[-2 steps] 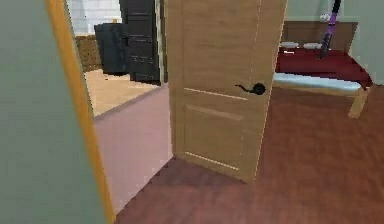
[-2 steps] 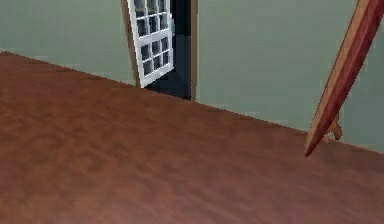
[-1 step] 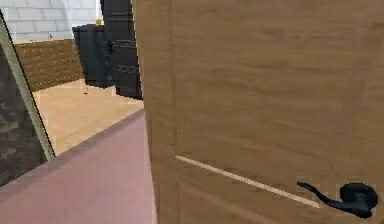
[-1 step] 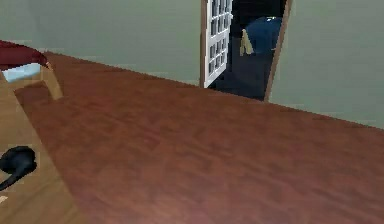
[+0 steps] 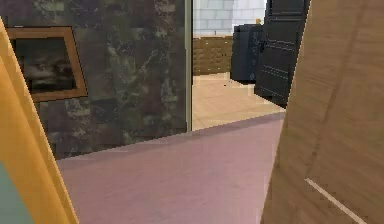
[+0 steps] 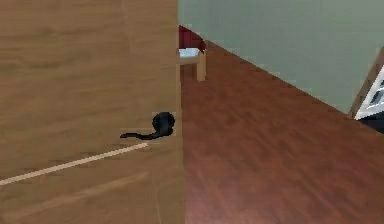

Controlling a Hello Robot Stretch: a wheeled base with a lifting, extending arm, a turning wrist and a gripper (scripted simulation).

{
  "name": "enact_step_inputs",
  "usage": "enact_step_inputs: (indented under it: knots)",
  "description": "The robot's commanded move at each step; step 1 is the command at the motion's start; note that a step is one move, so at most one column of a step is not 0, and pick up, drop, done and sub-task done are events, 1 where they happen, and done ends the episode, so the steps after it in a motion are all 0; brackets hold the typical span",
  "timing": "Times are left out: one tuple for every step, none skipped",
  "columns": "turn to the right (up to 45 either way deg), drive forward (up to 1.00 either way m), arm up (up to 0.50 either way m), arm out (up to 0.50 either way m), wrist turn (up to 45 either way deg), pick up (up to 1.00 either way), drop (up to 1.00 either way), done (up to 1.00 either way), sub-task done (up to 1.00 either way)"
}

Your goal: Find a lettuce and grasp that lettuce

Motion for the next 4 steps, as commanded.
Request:
enact_step_inputs:
  knots:
    - [0.0, 0.80, 0.00, 0.00, 0.0, 0.00, 0.00, 0.00, 0.00]
    - [24.0, 0.00, 0.00, 0.00, 0.0, 0.00, 0.00, 0.00, 0.00]
    - [0.0, 0.35, 0.00, 0.00, 0.0, 0.00, 0.00, 0.00, 0.00]
    - [27.0, 0.00, 0.00, 0.00, 0.0, 0.00, 0.00, 0.00, 0.00]
